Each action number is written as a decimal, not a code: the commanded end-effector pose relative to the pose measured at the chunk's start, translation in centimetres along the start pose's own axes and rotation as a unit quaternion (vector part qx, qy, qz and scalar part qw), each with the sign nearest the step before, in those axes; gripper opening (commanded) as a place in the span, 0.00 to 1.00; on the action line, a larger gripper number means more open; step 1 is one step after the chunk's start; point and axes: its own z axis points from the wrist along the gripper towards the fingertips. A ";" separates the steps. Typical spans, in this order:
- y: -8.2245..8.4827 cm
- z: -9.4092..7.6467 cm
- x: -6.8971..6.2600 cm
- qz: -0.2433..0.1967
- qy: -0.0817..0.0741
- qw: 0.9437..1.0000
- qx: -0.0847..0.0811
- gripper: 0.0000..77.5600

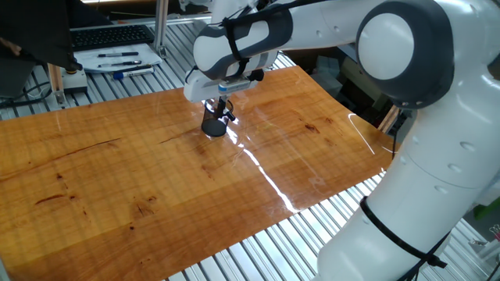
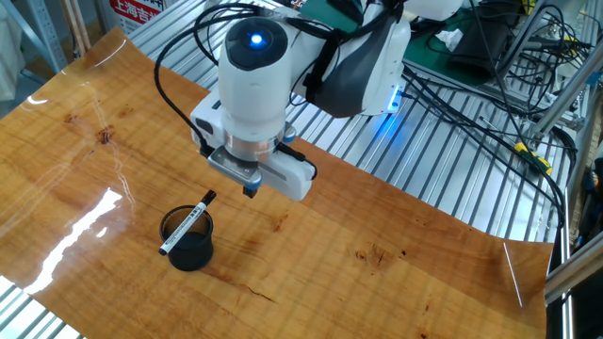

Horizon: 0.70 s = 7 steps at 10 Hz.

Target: Put the pen into the pen holder

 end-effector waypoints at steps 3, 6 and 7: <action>-8.0 0.7 -4.6 -0.019 0.009 1.000 0.007 0.00; -9.2 1.4 -4.3 -0.023 0.011 1.000 0.006 0.00; -9.2 1.5 -4.3 -0.023 0.011 1.000 0.006 0.00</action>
